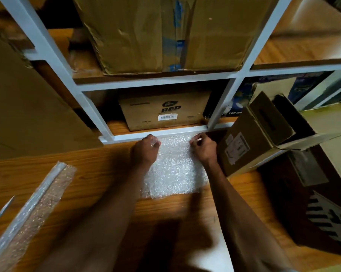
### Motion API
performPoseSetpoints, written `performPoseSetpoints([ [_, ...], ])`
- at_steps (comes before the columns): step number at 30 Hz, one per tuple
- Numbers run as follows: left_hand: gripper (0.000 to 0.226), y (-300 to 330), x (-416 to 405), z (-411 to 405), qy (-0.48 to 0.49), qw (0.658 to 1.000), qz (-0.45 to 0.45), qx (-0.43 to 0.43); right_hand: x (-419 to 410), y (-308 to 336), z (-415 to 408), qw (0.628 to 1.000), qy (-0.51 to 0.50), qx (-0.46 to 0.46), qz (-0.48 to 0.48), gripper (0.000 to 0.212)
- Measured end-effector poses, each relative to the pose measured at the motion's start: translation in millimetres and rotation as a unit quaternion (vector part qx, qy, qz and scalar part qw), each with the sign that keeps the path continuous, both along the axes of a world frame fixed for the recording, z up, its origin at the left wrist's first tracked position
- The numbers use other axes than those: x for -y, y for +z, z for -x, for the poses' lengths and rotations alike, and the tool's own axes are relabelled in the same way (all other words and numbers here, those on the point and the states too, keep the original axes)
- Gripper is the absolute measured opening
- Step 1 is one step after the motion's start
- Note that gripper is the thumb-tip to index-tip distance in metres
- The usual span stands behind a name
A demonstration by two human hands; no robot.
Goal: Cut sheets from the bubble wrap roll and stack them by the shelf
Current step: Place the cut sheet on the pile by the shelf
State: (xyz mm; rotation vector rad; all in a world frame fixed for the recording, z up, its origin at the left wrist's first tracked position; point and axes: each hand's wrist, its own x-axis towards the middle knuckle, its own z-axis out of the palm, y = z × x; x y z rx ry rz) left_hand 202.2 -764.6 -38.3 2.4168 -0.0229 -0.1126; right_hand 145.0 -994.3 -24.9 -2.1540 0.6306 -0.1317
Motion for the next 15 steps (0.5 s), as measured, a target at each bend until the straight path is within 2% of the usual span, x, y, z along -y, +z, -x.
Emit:
performPoseSetpoints([
  [6, 0.028, -5.9, 0.8, -7.8, 0.019, 0.999, -0.026, 0.002, -5.4, -5.0, 1.6, 0.999, -0.002, 0.017, 0.04, 0.014],
  [10, 0.024, -3.2, 0.8, -0.8, 0.017, 0.998, -0.03, 0.061, -9.4, -6.1, 2.7, 0.997, -0.004, 0.034, 0.064, 0.019],
  [12, 0.031, 1.2, 2.8, 6.6, 0.023, 0.992, -0.064, 0.104, -14.2, -5.0, 5.2, 0.989, 0.006, 0.049, 0.136, 0.024],
  [15, 0.033, 12.0, 10.0, 26.3, -0.001, 0.978, -0.143, 0.152, -29.8, -0.1, 15.6, 0.958, 0.029, 0.101, 0.267, 0.025],
])
